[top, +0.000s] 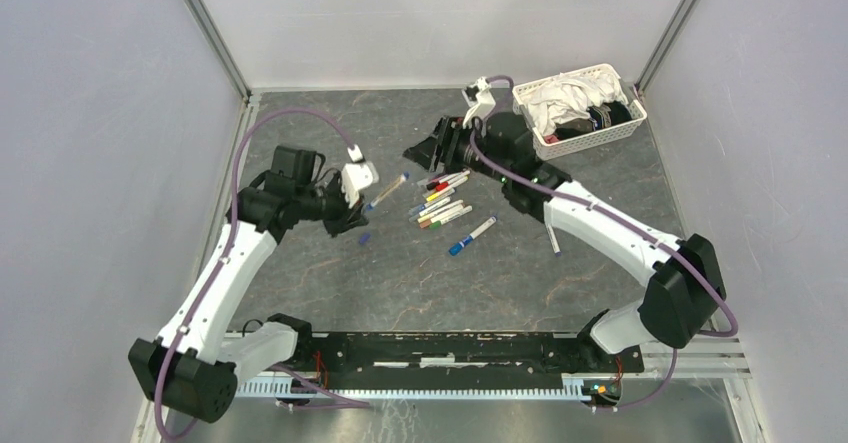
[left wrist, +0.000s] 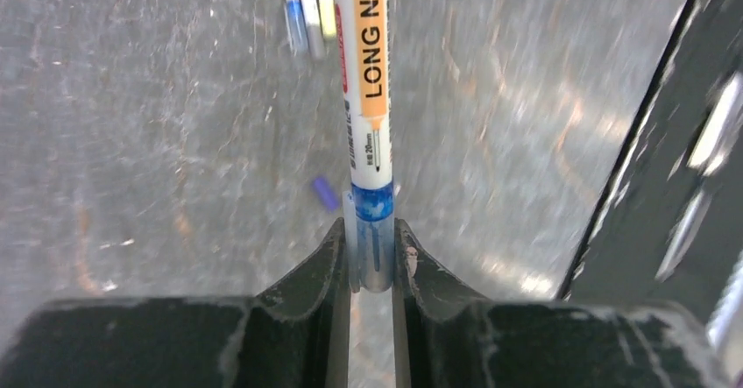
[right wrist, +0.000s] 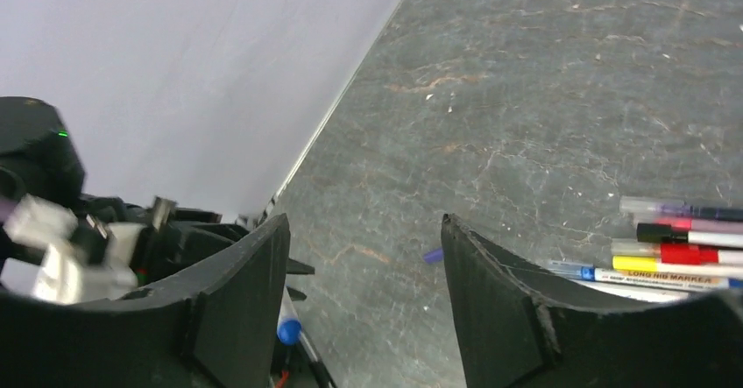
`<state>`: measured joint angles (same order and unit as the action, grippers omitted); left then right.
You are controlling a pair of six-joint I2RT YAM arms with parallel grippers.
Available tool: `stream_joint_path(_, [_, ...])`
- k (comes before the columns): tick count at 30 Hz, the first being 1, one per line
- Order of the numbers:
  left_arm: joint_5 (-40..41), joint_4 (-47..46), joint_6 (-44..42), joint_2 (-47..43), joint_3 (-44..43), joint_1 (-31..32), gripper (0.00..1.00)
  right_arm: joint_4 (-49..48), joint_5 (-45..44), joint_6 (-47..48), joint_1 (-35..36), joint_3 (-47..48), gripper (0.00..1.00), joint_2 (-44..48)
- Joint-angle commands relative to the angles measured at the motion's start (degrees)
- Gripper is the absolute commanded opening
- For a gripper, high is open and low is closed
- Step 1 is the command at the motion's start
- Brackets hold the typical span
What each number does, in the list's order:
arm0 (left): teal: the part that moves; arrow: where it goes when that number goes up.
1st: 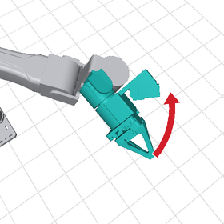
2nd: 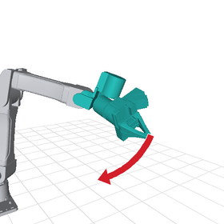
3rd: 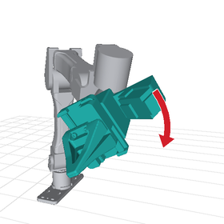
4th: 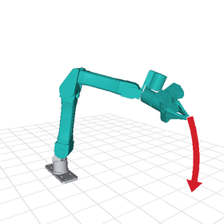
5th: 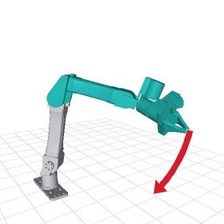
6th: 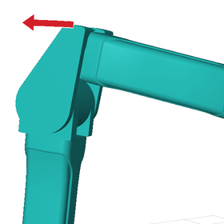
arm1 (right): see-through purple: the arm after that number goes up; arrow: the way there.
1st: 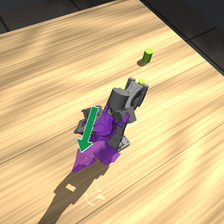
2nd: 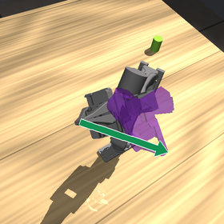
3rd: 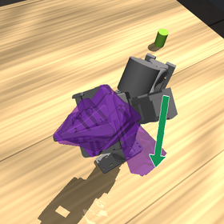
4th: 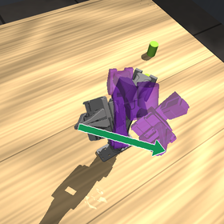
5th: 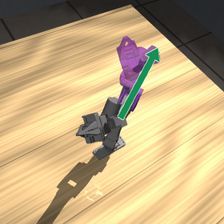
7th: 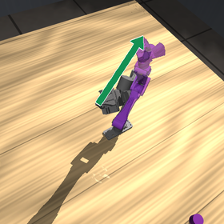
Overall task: Open the pen caps
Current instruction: Pick up the pen from the center of the board.
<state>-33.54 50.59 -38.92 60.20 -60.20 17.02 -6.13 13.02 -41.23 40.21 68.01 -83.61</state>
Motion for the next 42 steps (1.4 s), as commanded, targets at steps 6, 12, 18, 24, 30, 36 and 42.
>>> stream_joint_path(6, [9.24,15.76,-46.86,-12.23,4.71,1.96,0.02,14.17,28.04,9.46,2.53,12.83,0.73,-7.89])
stream_joint_path(12, [8.99,14.87,-50.37,-13.15,5.34,2.79,0.02,19.79,31.21,13.12,8.06,16.59,0.76,-12.93])
stream_joint_path(18, [9.55,14.24,-51.43,-12.74,4.57,3.02,0.02,17.75,34.69,12.15,10.65,17.69,0.75,-16.16])
stream_joint_path(24, [9.61,13.76,-50.38,-11.51,3.78,3.1,0.02,16.85,36.11,12.48,13.0,17.86,0.74,-18.72])
stream_joint_path(30, [9.54,13.49,-48.18,-10.58,2.86,3.11,0.02,16.12,37.28,13.12,13.92,17.4,0.63,-20.21])
stream_joint_path(36, [9.16,13.42,-46.69,-10.1,2.19,3.12,0.02,15.23,37.17,13.34,13.92,16.98,0.37,-20.53])
stream_joint_path(42, [6.64,15.99,-42.1,-9.07,-0.48,3.19,0.69,16.93,36.78,17.45,13.48,16.62,0.0,-19.43])
